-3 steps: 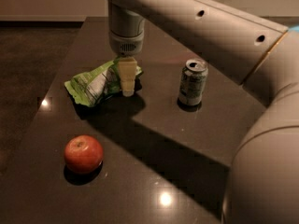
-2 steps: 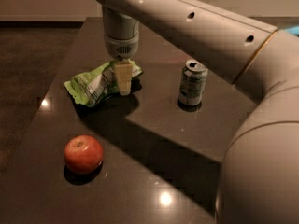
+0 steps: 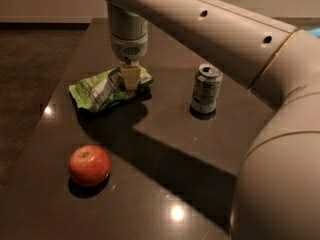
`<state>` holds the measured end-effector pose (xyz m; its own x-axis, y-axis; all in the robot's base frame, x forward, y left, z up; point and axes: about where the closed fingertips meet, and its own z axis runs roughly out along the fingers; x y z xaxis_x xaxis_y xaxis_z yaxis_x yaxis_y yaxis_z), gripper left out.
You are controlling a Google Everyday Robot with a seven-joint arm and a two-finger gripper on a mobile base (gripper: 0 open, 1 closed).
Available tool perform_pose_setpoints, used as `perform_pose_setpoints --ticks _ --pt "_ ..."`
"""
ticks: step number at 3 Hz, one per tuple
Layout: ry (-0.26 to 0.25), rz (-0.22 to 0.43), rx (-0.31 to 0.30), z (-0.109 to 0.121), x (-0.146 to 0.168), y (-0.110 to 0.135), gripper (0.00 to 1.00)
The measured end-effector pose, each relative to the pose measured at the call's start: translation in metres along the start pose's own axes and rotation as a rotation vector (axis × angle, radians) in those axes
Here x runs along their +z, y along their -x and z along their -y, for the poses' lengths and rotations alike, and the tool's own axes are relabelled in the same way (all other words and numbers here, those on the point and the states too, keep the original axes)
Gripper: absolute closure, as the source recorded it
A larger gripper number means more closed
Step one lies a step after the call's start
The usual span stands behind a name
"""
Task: Move green rice chip bag near 7up can
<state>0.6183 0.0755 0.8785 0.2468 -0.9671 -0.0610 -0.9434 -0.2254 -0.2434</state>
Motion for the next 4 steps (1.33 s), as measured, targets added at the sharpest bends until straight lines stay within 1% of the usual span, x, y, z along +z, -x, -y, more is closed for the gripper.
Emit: perform_pose_setpoints --ticks 1,2,3,4 --pt "-0.004 -0.011 0.019 -0.001 -0.009 -0.012 0.88" --pt "-0.011 -0.027 0.048 -0.001 -0.019 -0.031 1.0" --pt "-0.02 -0.045 0.086 -0.003 -0.028 -0.053 1.0" --pt "-0.027 -0.073 0.121 -0.007 -0.035 -0.074 0.85"
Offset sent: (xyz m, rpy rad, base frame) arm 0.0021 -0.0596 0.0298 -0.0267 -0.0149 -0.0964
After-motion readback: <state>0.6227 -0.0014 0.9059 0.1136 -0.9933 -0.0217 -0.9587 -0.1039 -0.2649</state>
